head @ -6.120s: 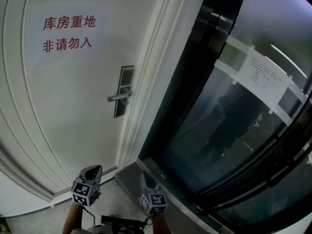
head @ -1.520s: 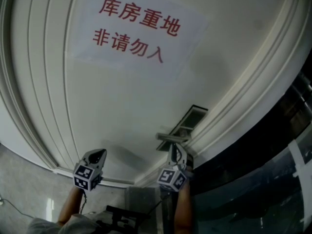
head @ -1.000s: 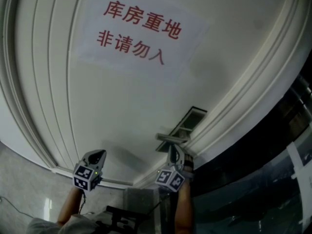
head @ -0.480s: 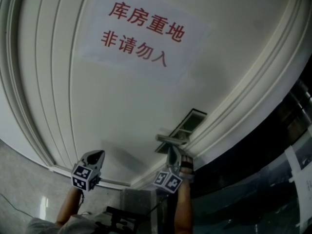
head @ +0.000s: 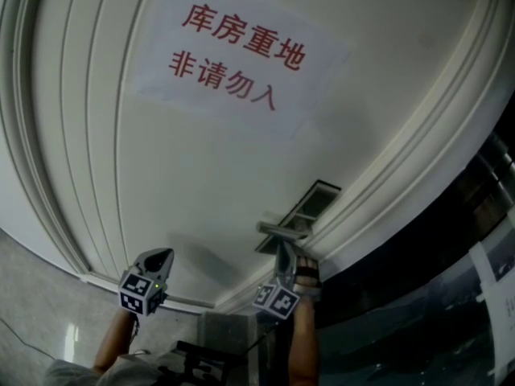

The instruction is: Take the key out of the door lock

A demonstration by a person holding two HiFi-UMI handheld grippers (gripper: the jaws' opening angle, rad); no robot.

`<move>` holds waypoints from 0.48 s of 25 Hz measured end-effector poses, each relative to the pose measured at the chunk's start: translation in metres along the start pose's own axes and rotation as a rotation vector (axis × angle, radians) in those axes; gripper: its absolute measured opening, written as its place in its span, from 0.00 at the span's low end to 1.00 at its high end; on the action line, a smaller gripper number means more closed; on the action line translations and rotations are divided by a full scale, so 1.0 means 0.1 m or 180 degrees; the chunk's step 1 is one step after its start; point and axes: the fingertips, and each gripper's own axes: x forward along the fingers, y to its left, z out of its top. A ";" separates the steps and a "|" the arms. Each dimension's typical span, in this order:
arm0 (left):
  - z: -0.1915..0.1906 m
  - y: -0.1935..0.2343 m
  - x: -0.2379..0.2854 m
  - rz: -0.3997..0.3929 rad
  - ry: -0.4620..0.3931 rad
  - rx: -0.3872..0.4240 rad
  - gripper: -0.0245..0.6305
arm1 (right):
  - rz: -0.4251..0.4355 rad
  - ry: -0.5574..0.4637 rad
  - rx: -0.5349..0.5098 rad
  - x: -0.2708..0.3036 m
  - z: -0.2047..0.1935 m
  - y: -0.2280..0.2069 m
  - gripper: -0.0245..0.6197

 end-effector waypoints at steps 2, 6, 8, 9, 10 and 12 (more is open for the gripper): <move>0.00 0.00 0.00 0.0006 -0.0002 0.0003 0.05 | -0.0009 0.0007 -0.0070 0.00 0.00 0.00 0.07; 0.01 0.00 -0.01 0.0005 -0.0007 0.0004 0.05 | 0.0001 0.0015 -0.0045 0.01 0.00 0.00 0.07; 0.01 -0.01 -0.01 -0.0003 -0.0008 0.0010 0.05 | -0.0006 0.0014 -0.0014 0.01 0.00 0.00 0.07; 0.01 -0.02 -0.01 -0.0005 -0.0007 0.0015 0.05 | -0.0004 0.0017 -0.0009 0.01 0.00 0.01 0.07; 0.01 -0.02 -0.02 -0.0007 -0.0007 0.0018 0.05 | -0.0002 0.0020 -0.0012 0.01 0.00 0.01 0.07; 0.02 -0.03 -0.02 -0.0012 -0.0011 0.0019 0.05 | -0.0006 0.0009 0.0006 0.00 0.02 0.00 0.07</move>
